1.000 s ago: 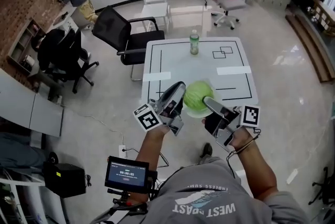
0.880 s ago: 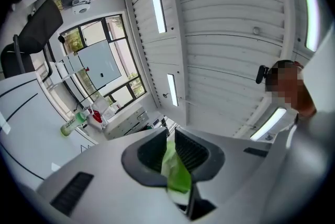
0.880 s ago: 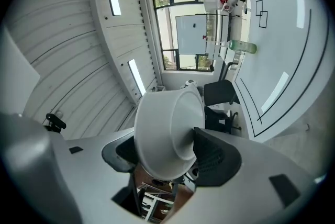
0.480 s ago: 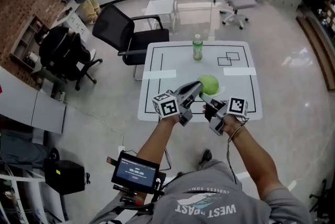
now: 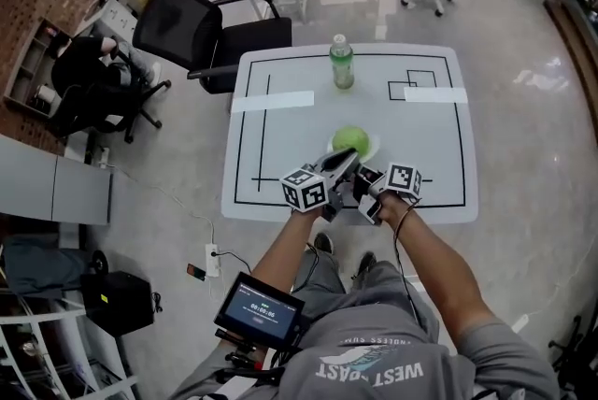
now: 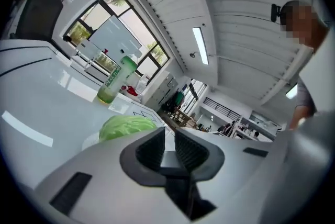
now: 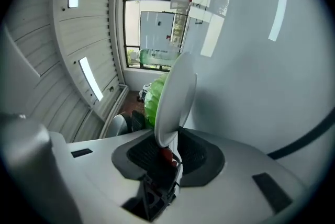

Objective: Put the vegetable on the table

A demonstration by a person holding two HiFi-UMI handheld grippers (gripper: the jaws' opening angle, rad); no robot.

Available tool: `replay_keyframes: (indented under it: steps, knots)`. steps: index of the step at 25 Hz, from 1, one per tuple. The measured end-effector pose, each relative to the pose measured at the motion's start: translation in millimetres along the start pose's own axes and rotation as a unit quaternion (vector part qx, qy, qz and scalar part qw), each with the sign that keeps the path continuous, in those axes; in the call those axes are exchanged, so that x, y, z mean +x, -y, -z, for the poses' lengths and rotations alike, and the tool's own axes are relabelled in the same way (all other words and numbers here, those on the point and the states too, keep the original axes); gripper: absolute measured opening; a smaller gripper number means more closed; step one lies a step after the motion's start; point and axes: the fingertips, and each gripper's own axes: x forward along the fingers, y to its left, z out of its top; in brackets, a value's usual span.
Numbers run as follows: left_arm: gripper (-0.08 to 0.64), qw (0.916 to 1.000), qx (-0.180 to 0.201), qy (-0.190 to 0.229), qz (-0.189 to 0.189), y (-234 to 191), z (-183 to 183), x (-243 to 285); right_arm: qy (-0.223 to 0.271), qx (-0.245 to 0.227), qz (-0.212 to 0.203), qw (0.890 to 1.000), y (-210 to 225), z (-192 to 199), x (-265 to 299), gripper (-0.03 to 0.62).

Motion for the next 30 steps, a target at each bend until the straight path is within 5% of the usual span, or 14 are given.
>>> replay_keyframes:
  steps: [4, 12, 30]
  knots:
    - [0.044, 0.9998, -0.017, 0.014, -0.005, -19, -17, 6, 0.000, 0.011, 0.003, 1.000, 0, -16, 16, 0.112]
    - [0.045, 0.9988, -0.043, -0.023, -0.003, -59, -20, 43, 0.012, 0.053, 0.050, 0.997, 28, -59, 34, 0.091]
    - [0.046, 0.9957, -0.082, -0.040, -0.014, -76, -26, 60, 0.018, 0.150, 0.133, 0.979, 44, -74, 29, 0.098]
